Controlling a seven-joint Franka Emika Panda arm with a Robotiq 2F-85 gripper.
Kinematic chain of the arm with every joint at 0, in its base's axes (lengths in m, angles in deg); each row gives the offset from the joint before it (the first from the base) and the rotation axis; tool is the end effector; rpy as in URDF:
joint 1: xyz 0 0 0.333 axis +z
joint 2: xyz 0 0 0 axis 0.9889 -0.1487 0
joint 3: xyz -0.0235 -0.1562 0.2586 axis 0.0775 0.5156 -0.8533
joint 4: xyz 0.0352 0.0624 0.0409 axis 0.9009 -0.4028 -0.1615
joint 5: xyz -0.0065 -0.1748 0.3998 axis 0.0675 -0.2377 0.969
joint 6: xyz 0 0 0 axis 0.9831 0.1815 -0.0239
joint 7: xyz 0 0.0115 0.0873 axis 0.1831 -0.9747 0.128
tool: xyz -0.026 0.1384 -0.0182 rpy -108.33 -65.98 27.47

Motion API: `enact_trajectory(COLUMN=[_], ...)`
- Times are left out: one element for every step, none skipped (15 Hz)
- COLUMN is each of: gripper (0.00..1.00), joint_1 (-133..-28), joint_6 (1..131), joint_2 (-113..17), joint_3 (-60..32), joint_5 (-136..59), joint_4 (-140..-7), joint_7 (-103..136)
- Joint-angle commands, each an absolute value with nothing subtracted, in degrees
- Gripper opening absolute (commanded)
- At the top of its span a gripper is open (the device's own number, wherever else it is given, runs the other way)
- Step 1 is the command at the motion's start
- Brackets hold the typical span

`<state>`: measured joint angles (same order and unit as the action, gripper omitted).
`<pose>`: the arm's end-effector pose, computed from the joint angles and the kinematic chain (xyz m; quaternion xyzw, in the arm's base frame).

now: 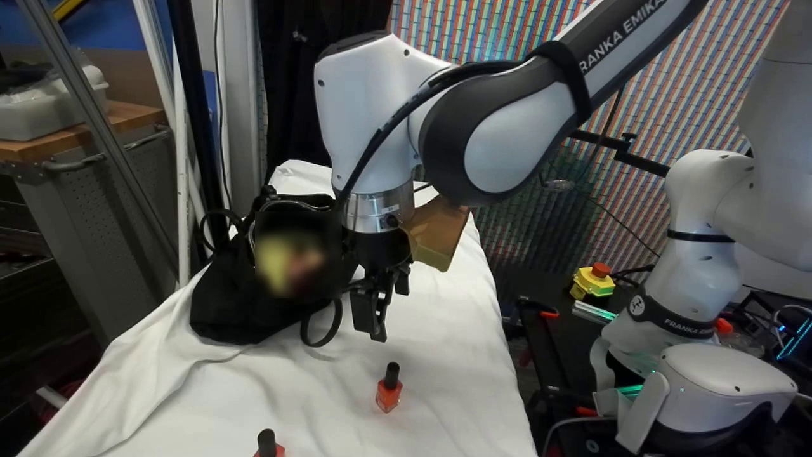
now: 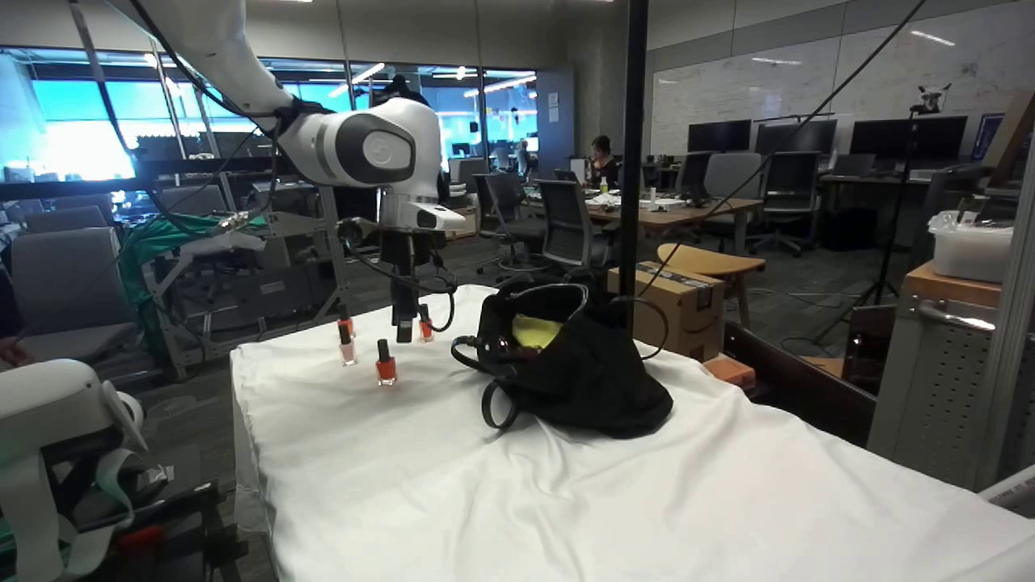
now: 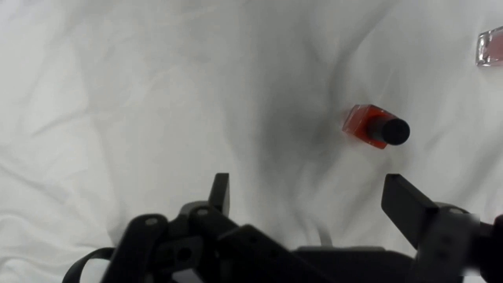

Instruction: Pick up the nail polish and put them in the bag

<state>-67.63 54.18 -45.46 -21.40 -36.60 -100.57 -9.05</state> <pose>0.5530 0.1699 0.2135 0.9892 -0.1094 -0.0886 0.0415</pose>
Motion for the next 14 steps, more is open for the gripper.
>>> enact_trajectory(gripper=[1.00,1.00,1.00,1.00,1.00,1.00,1.00,1.00,1.00,1.00,1.00,1.00,1.00,1.00], joint_1=[-68.1,-68.0,-67.8,-67.7,-67.6,-67.6,-67.5,-67.5,-67.5,-67.4,-67.3,-67.3,-67.2,-67.2], joint_6=[57.3,57.8,58.6,59.3,60.0,60.8,61.5,62.4,63.1,63.9,64.8,65.5,66.1,66.9], joint_2=[-43.5,-43.6,-43.8,-44.0,-44.2,-44.5,-44.7,-45.1,-45.4,-45.7,-45.8,-45.9,-46.2,-46.4], joint_3=[-23.1,-23.4,-23.7,-24.0,-24.3,-24.6,-24.9,-25.1,-25.2,-25.3,-25.2,-25.2,-25.2,-25.2], joint_5=[-32.7,-31.6,-30.7,-29.8,-28.9,-28.0,-27.1,-26.4,-26.1,-26.0,-26.2,-26.2,-26.3,-26.4], joint_4=[-103.2,-103.2,-103.0,-102.8,-102.6,-102.6,-102.5,-102.6,-102.7,-103.0,-103.4,-103.9,-104.2,-104.7], joint_7=[-10.1,-10.6,-11.3,-12.0,-12.8,-13.5,-14.1,-14.6,-15.2,-15.8,-16.4,-16.8,-17.2,-17.5])
